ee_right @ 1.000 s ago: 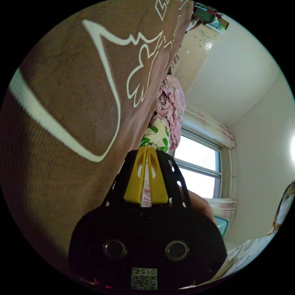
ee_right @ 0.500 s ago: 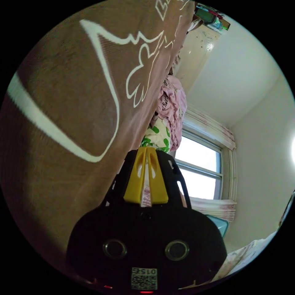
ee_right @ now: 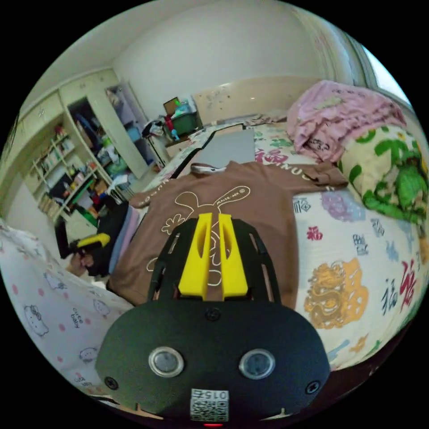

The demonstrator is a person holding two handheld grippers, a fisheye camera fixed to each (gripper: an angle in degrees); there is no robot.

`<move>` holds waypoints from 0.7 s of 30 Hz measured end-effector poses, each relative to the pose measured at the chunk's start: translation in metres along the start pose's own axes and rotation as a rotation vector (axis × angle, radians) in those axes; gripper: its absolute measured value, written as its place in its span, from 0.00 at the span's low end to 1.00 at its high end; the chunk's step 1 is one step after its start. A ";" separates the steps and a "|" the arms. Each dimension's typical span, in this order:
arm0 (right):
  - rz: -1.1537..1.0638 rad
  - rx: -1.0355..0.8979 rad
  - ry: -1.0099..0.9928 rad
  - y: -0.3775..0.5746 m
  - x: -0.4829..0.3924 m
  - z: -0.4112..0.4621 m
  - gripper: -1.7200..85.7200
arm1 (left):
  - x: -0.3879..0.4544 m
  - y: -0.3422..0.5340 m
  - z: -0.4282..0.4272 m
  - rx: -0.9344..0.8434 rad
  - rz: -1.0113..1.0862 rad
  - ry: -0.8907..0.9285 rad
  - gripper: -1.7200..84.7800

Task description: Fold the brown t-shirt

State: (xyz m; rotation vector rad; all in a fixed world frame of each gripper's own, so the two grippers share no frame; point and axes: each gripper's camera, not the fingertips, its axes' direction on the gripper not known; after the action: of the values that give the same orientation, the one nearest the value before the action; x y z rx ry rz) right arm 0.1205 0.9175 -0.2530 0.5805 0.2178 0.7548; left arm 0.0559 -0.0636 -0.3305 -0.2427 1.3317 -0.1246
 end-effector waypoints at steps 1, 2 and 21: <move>0.026 -0.017 0.003 0.001 0.001 0.002 0.08 | 0.002 0.004 0.004 -0.051 0.003 0.035 0.06; 0.066 -0.053 0.030 0.003 0.001 0.006 0.09 | 0.004 0.007 0.005 -0.074 0.010 0.047 0.07; 0.293 -0.669 0.718 0.019 -0.070 0.191 0.02 | -0.035 -0.004 0.036 -0.567 0.284 -0.002 0.04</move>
State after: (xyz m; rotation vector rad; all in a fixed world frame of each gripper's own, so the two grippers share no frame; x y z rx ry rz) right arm 0.1331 0.8002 -0.0858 -0.3239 0.5191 1.2338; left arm 0.0830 -0.0556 -0.2889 -0.5259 1.3631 0.4998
